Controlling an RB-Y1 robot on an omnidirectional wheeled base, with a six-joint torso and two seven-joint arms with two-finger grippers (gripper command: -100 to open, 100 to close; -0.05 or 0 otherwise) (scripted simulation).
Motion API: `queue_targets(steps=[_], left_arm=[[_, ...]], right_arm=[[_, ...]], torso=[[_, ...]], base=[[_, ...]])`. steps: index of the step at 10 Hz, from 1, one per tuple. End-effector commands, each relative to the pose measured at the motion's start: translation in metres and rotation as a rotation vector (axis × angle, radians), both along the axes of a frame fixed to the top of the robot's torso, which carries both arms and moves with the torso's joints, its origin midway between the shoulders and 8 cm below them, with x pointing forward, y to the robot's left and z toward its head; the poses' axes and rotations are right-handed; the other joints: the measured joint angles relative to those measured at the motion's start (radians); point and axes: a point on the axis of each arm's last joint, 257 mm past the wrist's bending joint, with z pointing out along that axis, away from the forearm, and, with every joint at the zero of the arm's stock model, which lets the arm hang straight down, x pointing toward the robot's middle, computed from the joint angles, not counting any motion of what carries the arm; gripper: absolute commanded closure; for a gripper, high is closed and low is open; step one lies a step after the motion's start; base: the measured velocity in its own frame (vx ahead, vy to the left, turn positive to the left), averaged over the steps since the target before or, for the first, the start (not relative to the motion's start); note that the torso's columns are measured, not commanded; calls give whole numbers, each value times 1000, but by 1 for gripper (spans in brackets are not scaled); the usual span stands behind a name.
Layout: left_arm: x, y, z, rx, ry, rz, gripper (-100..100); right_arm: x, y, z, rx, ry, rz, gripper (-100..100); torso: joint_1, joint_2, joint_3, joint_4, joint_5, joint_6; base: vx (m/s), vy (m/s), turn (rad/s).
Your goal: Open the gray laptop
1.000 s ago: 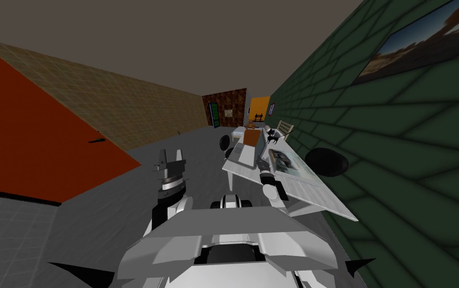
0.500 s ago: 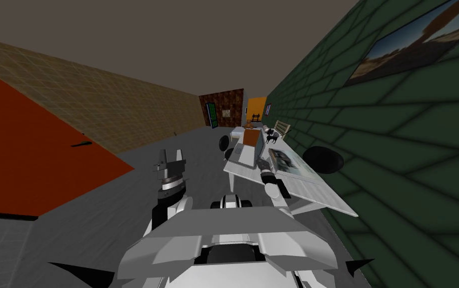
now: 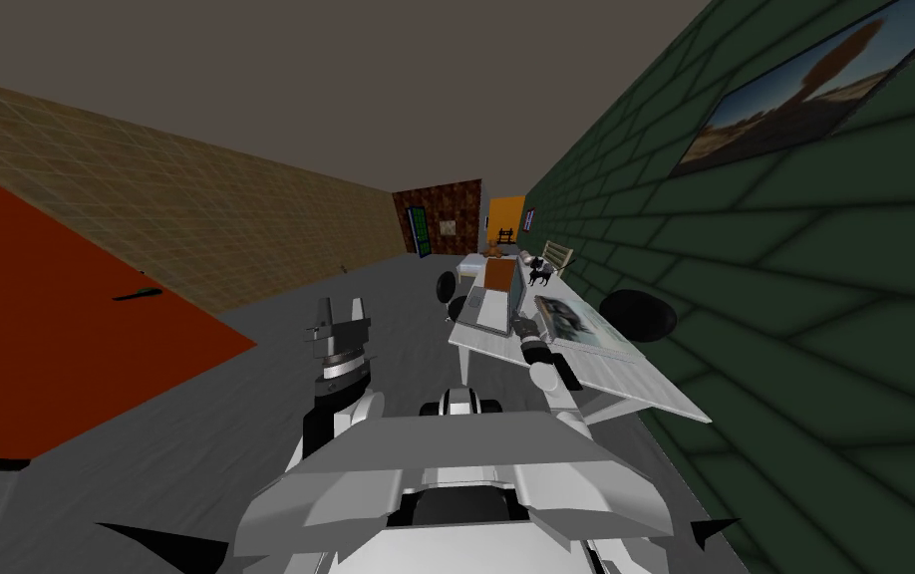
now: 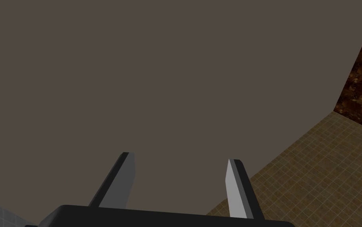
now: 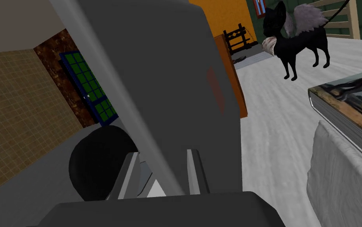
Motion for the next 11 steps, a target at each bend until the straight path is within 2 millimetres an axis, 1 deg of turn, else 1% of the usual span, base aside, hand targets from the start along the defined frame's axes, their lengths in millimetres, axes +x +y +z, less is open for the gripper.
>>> queue_targets(steps=[1, 3, 4, 7, 8, 9, 10, 11], left_arm=[[0, 0, 0, 0, 0, 0, 0], [0, 0, 0, 0, 0, 0, 0], [0, 0, 0, 0, 0, 0, 0], [0, 0, 0, 0, 0, 0, 0], [0, 0, 0, 0, 0, 0, 0], [0, 0, 0, 0, 0, 0, 0], [0, 0, 0, 0, 0, 0, 0], [0, 0, 0, 0, 0, 0, 0]], right_arm=[[5, 2, -16, -100, 53, 16, 100], [9, 0, -24, -173, 85, 23, 100], [9, 0, -24, -173, 85, 23, 100], [15, -4, -37, -283, 132, 34, 100], [16, -7, -21, -268, 92, 19, 100], [21, -8, -38, -350, 133, 17, 100], [23, -9, -46, -387, 153, 17, 100], [23, -9, -46, -387, 153, 17, 100]], torso=[[0, -2, -1, -2, -1, -2], [1, -6, -3, -5, -3, -5], [0, -7, -4, -6, -4, -5], [-6, -6, -3, -7, -6, -1], [-7, -7, -4, -7, -6, 0], [-10, -4, -3, -3, -5, 2], [-11, -4, -2, -3, -4, 2], [-10, -5, -2, -5, -5, 4]], base=[[19, 78, -38], [40, 79, -28], [12, 66, 0], [14, 72, -12], [4, 48, -9], [-12, 57, 7], [-3, 81, 28], [11, 46, 5]])
